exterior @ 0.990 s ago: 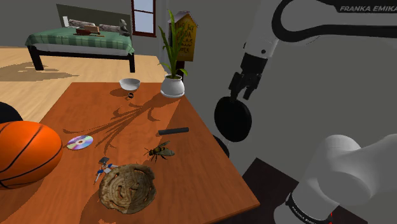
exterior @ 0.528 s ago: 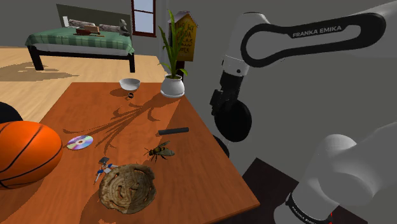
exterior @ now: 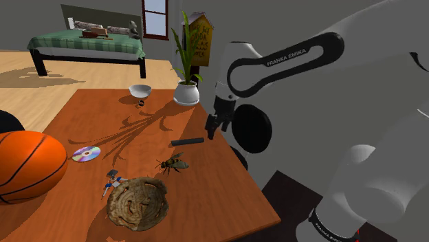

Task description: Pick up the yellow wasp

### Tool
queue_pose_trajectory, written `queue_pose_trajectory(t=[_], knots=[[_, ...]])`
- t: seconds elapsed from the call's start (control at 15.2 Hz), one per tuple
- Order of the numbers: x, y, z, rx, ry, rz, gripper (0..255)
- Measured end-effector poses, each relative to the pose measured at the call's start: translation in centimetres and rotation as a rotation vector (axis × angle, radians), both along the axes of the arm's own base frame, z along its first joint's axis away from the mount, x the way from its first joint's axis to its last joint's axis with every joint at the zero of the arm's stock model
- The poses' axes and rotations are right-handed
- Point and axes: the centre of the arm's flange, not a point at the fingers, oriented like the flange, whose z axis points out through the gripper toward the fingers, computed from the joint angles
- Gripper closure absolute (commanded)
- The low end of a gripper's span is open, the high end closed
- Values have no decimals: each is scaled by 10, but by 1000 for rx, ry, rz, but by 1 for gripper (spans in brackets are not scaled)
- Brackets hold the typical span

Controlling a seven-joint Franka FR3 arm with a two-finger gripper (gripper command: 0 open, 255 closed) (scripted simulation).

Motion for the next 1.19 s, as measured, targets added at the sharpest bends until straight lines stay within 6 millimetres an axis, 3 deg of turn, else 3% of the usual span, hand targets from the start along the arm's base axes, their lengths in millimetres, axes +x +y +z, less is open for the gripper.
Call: queue_pose_trajectory(t=[1.06,1.19], knots=[[119,72,-164,-28,20,188,0],[128,75,-175,-30,22,200,0]])
